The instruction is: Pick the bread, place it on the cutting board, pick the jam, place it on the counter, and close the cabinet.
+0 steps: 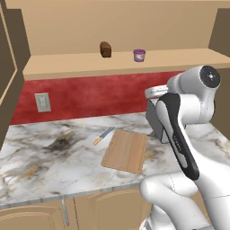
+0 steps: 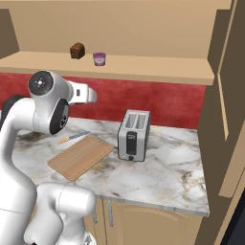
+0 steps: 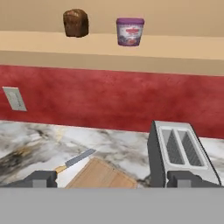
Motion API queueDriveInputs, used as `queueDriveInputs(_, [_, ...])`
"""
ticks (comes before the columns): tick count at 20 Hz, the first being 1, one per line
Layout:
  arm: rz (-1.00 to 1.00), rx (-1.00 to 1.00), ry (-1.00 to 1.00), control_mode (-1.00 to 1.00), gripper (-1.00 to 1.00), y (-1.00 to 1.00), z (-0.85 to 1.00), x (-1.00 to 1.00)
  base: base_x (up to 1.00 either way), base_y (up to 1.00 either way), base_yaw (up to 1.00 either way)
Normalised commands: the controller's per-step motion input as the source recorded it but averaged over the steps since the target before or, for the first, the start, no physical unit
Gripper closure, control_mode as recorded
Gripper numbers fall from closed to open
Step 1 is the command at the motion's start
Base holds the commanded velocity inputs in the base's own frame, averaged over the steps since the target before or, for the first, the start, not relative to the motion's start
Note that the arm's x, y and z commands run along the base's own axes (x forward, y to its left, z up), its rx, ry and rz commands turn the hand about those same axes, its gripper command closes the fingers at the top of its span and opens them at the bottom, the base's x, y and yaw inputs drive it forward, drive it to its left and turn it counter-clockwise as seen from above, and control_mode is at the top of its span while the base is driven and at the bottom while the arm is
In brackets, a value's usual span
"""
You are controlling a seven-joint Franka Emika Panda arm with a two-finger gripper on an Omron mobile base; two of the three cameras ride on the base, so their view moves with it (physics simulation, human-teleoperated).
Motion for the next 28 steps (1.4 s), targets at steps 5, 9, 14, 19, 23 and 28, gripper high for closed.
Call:
queueDriveInputs(5, [0.00,0.00,-0.07,-1.00,-1.00,0.00,0.27,0.00,0.00,0.00,0.00])
queueDriveInputs(9, [0.00,0.00,-0.04,-1.00,-1.00,0.00,0.24,0.02,0.00,0.00,0.00])
queueDriveInputs(14, [0.00,0.00,-0.01,-1.00,-1.00,0.00,0.23,0.09,0.00,0.00,0.00])
queueDriveInputs(19, [0.00,0.00,0.00,-1.00,-1.00,0.00,0.25,0.04,0.00,0.00,0.00])
queueDriveInputs(23, [0.00,0.00,0.00,-1.00,-1.00,0.00,0.23,0.07,0.00,0.00,0.00])
queueDriveInputs(28, [0.00,0.00,0.00,-1.00,-1.00,0.00,0.17,0.09,0.00,0.00,0.00])
